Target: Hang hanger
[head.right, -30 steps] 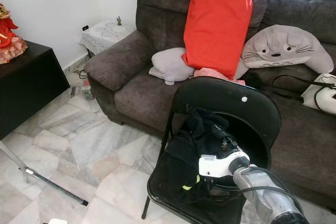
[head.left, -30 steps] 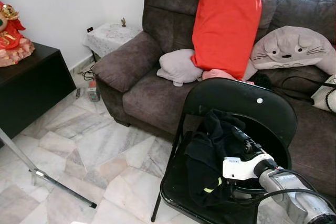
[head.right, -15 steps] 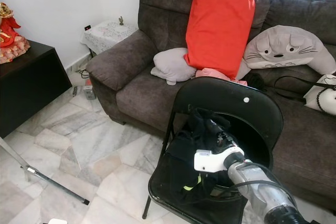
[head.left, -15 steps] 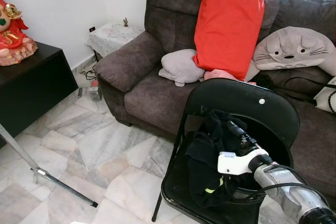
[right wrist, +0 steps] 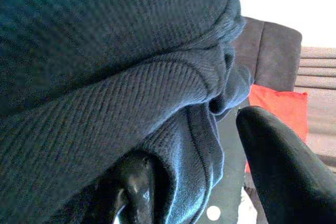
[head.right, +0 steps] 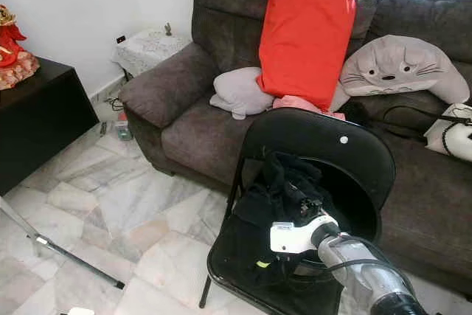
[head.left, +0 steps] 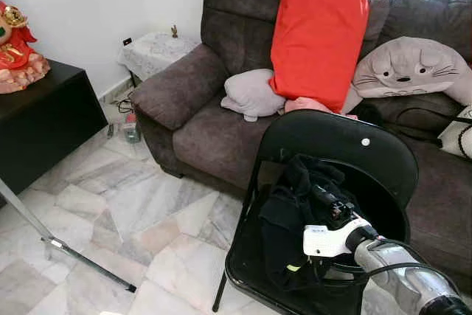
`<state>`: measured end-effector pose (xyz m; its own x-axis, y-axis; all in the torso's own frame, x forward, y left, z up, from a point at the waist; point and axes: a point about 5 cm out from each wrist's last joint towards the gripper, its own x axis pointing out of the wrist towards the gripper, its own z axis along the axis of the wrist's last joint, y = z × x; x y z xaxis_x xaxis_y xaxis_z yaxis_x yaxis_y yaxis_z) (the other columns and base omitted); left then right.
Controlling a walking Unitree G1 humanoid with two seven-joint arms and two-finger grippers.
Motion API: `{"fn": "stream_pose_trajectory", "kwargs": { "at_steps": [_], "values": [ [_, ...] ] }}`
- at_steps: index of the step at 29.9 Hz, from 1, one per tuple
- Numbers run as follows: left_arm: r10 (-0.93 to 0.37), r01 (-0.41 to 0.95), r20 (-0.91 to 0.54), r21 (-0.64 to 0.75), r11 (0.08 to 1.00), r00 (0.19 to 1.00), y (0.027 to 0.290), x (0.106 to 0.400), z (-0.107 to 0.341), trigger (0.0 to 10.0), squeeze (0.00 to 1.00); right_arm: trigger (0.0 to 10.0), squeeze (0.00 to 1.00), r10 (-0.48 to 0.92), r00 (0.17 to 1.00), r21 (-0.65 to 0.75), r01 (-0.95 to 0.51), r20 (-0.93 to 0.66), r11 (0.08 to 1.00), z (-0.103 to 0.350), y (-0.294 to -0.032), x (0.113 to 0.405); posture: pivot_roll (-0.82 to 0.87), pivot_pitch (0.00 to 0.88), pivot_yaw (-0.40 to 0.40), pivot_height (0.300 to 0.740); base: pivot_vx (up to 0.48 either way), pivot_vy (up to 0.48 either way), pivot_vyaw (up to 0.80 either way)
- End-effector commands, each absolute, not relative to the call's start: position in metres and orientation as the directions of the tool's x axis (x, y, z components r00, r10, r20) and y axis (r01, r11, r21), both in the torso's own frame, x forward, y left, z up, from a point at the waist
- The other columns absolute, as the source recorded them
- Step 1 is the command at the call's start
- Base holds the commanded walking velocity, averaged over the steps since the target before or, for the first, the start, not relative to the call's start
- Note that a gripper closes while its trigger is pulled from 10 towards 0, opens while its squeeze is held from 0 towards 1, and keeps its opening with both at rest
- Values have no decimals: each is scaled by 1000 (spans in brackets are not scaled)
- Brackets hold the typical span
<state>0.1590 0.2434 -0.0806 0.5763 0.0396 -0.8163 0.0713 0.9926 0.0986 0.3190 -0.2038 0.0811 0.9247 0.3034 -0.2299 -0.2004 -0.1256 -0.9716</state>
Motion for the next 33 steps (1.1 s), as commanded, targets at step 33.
{"fn": "stream_pose_trajectory", "kwargs": {
  "at_steps": [33],
  "values": [
    [44,72,-831,101,992,554,245,152,-83,10000,0,0,0,219,962,-960,-204,-161,190,86,-205,324,28,71,28,740,0,0,0]
  ]
}}
